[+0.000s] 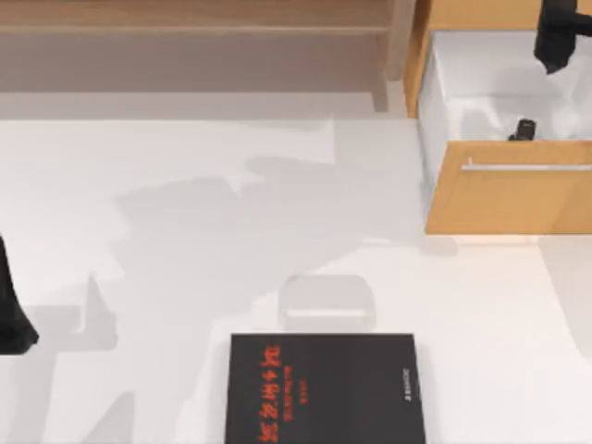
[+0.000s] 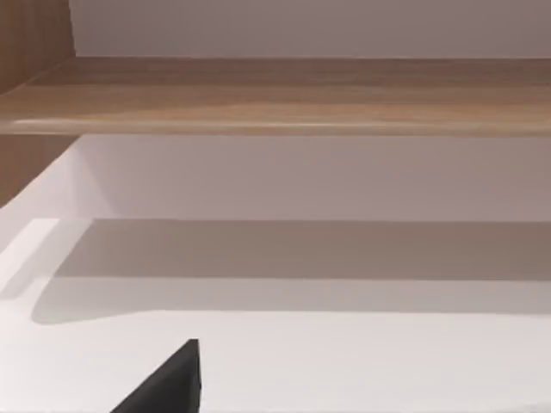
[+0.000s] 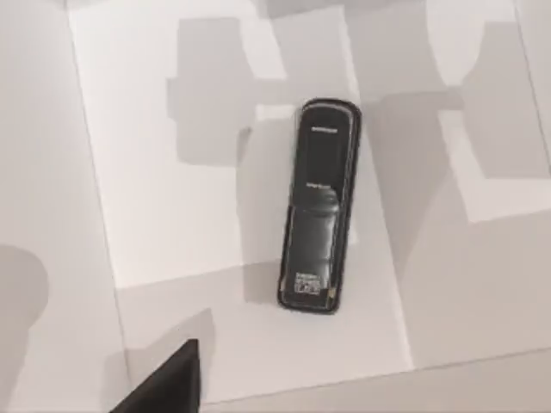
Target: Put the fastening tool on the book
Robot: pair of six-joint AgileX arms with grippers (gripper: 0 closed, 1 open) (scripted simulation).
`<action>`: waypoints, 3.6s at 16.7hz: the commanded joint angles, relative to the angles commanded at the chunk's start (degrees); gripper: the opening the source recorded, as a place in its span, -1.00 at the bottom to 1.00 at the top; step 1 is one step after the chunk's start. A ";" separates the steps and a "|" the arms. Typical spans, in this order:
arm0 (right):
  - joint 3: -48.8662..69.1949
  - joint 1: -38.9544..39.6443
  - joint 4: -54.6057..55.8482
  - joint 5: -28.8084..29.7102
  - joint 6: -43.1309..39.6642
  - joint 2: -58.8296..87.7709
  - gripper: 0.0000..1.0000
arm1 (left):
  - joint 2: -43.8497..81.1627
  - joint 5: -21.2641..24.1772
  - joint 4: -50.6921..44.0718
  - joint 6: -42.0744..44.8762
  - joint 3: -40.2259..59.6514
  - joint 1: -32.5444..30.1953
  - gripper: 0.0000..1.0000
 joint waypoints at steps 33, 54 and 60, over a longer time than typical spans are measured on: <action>20.02 1.59 -12.94 0.45 6.16 27.16 1.00 | 0.00 0.00 0.00 0.00 0.00 0.00 1.00; 25.33 1.84 -10.27 0.87 7.27 35.61 -0.36 | 0.00 0.00 0.00 0.00 0.00 0.00 1.00; 25.33 1.84 -10.27 0.87 7.27 35.61 -1.00 | 0.00 0.00 0.00 0.00 0.00 0.00 1.00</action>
